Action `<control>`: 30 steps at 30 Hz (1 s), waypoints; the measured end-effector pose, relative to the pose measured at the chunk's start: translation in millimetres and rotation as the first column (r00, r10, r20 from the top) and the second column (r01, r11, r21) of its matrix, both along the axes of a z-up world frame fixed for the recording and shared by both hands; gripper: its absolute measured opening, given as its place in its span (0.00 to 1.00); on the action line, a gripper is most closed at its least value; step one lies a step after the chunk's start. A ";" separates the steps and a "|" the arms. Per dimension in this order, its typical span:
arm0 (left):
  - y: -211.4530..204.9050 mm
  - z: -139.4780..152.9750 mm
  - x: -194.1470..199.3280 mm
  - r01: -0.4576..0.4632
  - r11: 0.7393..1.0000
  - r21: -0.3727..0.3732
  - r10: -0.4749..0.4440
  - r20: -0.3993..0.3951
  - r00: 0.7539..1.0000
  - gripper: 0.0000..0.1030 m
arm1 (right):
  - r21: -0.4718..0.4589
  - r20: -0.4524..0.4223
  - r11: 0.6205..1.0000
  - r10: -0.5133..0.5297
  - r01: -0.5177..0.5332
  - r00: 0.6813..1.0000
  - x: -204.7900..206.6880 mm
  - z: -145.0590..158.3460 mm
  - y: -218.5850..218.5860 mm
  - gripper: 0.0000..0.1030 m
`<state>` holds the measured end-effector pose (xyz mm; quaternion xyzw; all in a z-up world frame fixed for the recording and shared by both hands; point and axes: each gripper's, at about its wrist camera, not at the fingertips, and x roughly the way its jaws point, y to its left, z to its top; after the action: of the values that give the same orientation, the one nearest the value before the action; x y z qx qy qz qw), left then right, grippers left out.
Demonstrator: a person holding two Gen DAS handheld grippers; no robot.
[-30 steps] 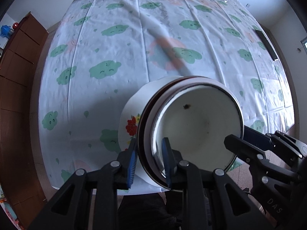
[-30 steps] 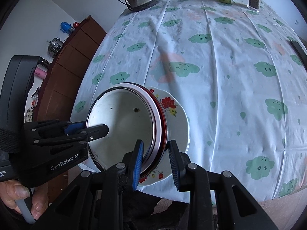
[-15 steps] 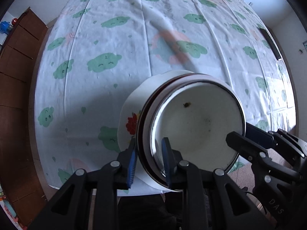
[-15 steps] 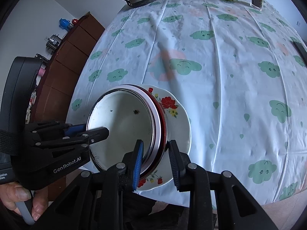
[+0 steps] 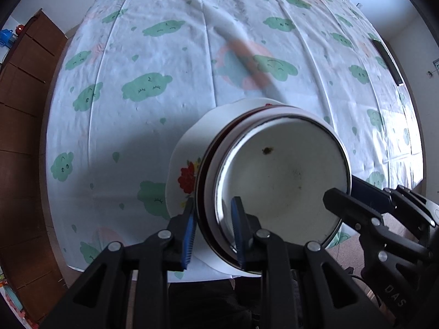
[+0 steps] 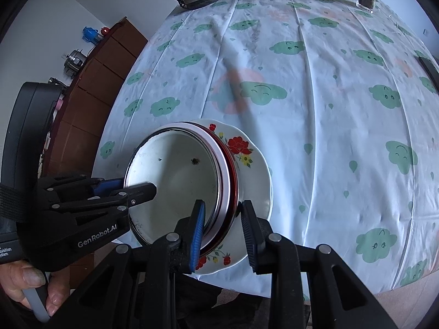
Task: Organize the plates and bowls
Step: 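Lower the bowl stack onto the red-flower plate stack with both grippers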
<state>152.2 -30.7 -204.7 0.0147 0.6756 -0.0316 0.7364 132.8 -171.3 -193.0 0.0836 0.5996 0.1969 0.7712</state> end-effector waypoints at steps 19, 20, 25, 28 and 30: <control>-0.6 0.1 3.4 -0.002 1.000 -0.003 0.002 0.012 1.000 0.22 | 0.002 -0.014 1.000 0.007 -0.007 1.000 0.2 -3.5 1.2 0.29; -0.1 0.1 3.2 -0.003 1.000 -0.005 0.003 0.007 1.000 0.22 | 0.002 -0.014 1.000 0.008 -0.008 1.000 0.3 -3.6 1.4 0.29; -0.1 -0.1 0.5 0.004 1.000 -0.006 -0.004 0.007 1.000 0.22 | 0.004 -0.010 1.000 0.012 -0.012 1.000 1.0 -3.9 0.8 0.29; 0.9 -0.2 0.6 0.000 1.000 -0.012 0.000 0.007 1.000 0.22 | 0.007 -0.007 1.000 0.016 -0.016 1.000 1.4 -4.1 0.6 0.29; 1.4 -0.1 0.6 -0.003 1.000 -0.017 0.004 0.008 1.000 0.22 | 0.009 -0.007 1.000 0.017 -0.017 1.000 1.1 -3.9 -0.1 0.29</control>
<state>152.8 -29.3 -204.8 0.0075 0.6726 -0.0359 0.7391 133.9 -171.3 -196.9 0.0825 0.6020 0.2059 0.7671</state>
